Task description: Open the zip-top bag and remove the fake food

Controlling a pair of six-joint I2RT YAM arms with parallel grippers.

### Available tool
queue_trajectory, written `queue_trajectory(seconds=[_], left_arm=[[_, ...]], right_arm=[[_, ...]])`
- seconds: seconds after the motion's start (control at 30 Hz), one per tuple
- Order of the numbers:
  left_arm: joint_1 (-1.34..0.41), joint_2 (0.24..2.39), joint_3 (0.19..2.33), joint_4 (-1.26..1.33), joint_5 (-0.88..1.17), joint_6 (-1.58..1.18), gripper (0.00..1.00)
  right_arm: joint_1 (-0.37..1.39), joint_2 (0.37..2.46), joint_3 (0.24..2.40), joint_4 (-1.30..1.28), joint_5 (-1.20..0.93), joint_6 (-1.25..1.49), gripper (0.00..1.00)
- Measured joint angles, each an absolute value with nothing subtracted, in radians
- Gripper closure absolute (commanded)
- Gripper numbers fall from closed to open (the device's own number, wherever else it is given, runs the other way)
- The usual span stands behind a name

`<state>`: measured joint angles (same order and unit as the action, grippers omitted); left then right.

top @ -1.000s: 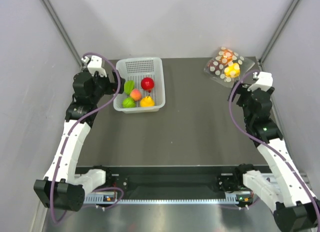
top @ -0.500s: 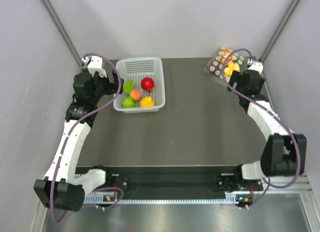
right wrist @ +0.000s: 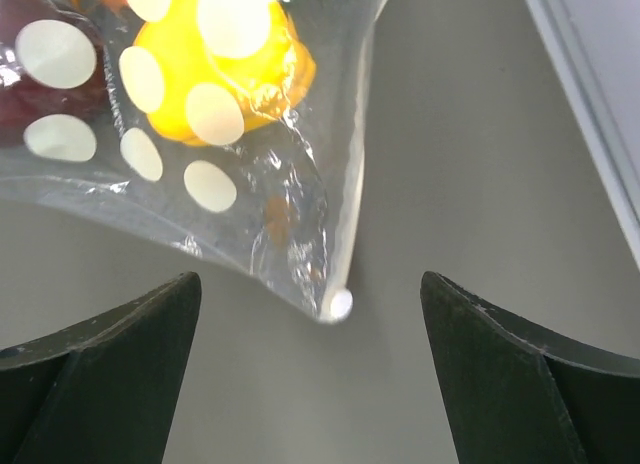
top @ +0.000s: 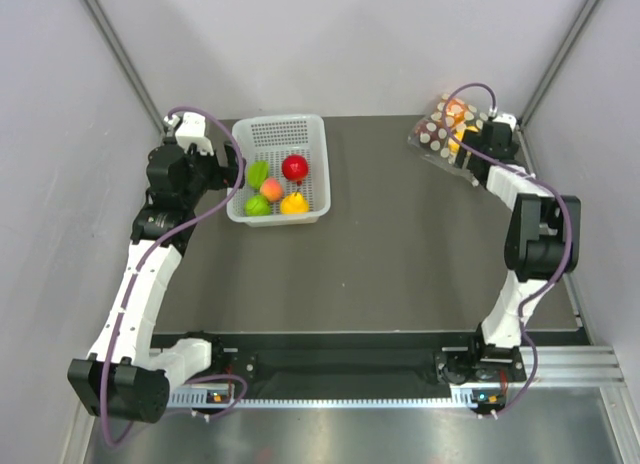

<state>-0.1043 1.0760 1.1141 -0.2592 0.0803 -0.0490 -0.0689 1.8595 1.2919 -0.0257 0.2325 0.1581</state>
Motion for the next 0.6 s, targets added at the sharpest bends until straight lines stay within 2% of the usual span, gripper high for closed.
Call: queue_trajectory(seconds=[0.2,0.33,0.4,0.6], left_arm=[[-0.104,1.076,1.113,-0.26,0.08,-0.048,0.01],[-0.104,1.076,1.113,-0.26,0.08,-0.048,0.01],[-0.104,1.076,1.113,-0.26,0.08,-0.048,0.01],[-0.104,1.076,1.113,-0.26,0.081,-0.047,0.01]], right_arm=[[-0.07,1.998,1.384,-0.044,0.229,0.146,0.16],[-0.074,2.071,1.441,-0.072,0.219,0.134,0.25],[-0.076,2.104,1.475,-0.086,0.214,0.131,0.31],[-0.085,2.157,1.554,-0.131,0.184,0.119,0.64]])
